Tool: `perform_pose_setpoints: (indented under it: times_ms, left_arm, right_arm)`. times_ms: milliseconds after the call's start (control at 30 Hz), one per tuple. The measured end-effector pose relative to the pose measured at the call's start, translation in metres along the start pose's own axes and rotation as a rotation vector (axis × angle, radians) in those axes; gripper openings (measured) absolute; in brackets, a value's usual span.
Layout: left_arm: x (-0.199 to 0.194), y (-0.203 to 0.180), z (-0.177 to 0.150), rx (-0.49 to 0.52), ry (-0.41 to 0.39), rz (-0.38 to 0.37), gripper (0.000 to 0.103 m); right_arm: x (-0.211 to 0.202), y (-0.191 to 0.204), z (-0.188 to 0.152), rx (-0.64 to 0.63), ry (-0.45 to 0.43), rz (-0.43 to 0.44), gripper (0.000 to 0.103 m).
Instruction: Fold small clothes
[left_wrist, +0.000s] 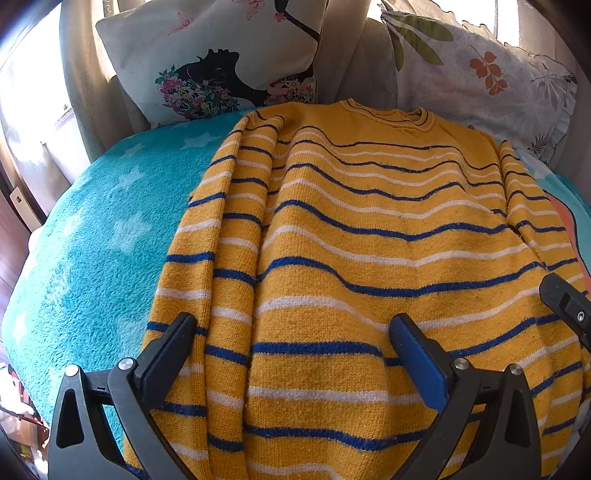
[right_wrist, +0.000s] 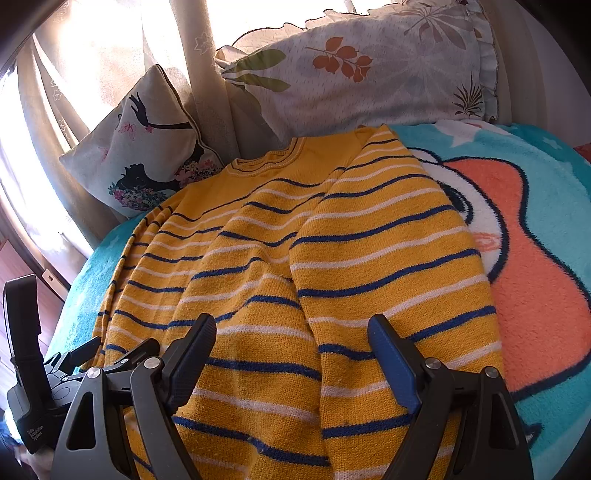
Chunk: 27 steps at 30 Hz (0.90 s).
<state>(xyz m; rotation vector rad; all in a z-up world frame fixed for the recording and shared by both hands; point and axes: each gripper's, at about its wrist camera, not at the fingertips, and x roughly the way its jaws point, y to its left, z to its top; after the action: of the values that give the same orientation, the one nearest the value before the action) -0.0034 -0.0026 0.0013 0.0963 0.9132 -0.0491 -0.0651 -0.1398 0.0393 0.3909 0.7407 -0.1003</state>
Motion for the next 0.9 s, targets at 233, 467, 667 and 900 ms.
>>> perform_pose_setpoints:
  times_ms: [233,467,667,900]
  left_arm:
    - [-0.001,0.0,0.0,-0.001,-0.002,-0.001,0.103]
    - [-0.001,0.0,-0.001,0.0,-0.003,0.0,0.103]
    - [-0.001,0.0,-0.001,0.0,-0.004,-0.001,0.103]
    - [-0.001,0.0,-0.002,0.0,-0.005,0.0,0.103]
  right_arm:
    - [0.002,0.0,0.0,-0.008,0.006,0.005,0.089]
    - [0.002,0.002,-0.002,-0.01,0.011,0.008,0.09]
    - [0.002,0.001,-0.001,-0.007,0.016,0.016,0.091]
    - [-0.015,-0.001,0.005,-0.05,0.036,0.12,0.091]
